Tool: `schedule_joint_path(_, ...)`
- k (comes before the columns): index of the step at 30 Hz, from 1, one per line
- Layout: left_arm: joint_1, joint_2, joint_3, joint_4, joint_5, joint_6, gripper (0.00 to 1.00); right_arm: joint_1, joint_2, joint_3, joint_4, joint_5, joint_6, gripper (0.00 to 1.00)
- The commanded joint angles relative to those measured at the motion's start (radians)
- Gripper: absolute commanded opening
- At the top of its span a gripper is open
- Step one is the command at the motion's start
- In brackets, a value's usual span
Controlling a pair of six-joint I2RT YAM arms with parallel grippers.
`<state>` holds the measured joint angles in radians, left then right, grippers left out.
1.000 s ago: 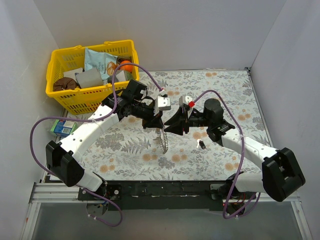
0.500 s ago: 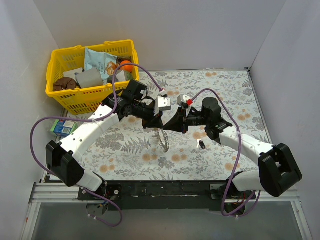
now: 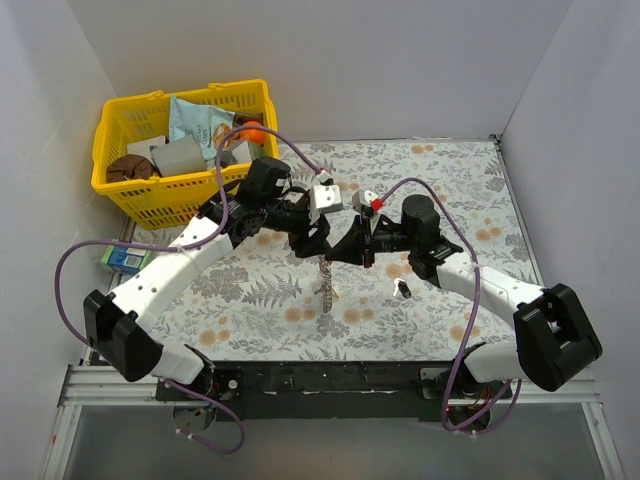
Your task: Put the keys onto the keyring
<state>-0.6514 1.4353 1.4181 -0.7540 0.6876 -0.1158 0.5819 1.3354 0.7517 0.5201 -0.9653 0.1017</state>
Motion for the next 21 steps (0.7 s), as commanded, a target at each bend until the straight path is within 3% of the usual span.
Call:
schedule_joint_path(1,-0.005,-0.151,-0.079,0.250,-0.117,-0.135,0.65,-0.002,-0.028,-0.006,0.131,0.016,0.024,0.01)
schedule_joint_path(3,-0.004,-0.206,-0.142,0.368,-0.147,-0.210,0.76,-0.002,-0.042,-0.044,0.197,0.025,0.067,0.01)
schedule_joint_path(6,0.013,-0.254,-0.209,0.488,-0.136,-0.290,0.78,-0.004,-0.064,-0.107,0.360,0.045,0.131,0.01)
schedule_joint_path(16,0.170,-0.381,-0.493,0.964,0.226,-0.631,0.73,-0.031,-0.068,-0.265,0.979,0.117,0.398,0.01)
schedule_joint_path(21,0.185,-0.400,-0.594,1.189,0.358,-0.745,0.66,-0.043,-0.047,-0.273,1.126,0.119,0.498,0.01)
